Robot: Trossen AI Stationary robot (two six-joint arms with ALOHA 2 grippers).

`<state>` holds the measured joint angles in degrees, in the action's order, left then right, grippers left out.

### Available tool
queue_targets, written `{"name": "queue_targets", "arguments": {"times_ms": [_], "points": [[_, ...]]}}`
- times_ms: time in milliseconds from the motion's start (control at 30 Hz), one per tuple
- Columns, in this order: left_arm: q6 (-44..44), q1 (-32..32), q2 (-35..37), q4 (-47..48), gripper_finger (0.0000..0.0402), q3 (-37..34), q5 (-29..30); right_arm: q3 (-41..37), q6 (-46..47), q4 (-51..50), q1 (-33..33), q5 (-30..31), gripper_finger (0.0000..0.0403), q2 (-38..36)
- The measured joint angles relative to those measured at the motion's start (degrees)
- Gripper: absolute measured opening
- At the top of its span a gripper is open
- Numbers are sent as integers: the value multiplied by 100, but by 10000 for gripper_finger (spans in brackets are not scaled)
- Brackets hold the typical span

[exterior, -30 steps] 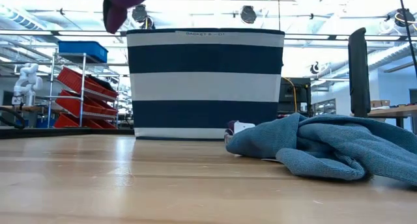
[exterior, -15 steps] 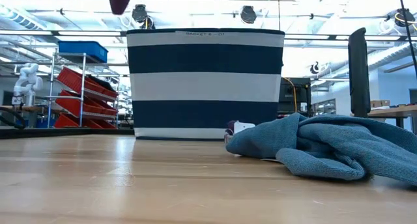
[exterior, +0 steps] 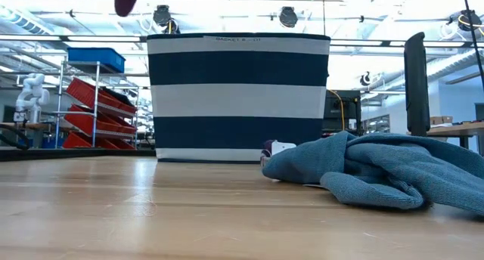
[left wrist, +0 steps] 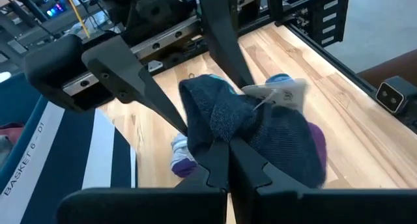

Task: Sort clothes
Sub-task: Put the black sock into the blue laundry bin

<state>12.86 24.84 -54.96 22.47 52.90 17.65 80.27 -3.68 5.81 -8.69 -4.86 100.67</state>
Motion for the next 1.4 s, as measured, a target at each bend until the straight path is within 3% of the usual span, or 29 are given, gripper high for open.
{"name": "queue_targets", "arguments": {"times_ms": [367, 500, 667, 733, 933, 1067, 1167, 1400], "points": [[-6, 0, 0, -63, 1, 0, 7, 0, 0, 47, -4, 2, 197, 32], [-9, 0, 0, -63, 1, 0, 7, 0, 0, 42, -4, 4, 140, 32], [-44, 0, -46, -58, 3, 0, 9, 0, -124, 26, 11, 11, 29, 32], [-20, 0, -90, -57, 14, 0, 10, 0, -221, 2, 11, 11, 11, 32], [375, 0, -280, -73, 82, 0, 48, -1, -201, -18, 10, 6, 6, 32], [259, 0, -302, -52, 119, 0, 435, -2, -199, -19, 11, 23, 4, 32], [249, 0, -218, -14, 130, 0, 752, -2, -197, -80, 11, 25, 4, 32], [-136, 4, 230, 525, 132, 0, 755, -2, -197, -187, 53, 48, 3, 29]]}}
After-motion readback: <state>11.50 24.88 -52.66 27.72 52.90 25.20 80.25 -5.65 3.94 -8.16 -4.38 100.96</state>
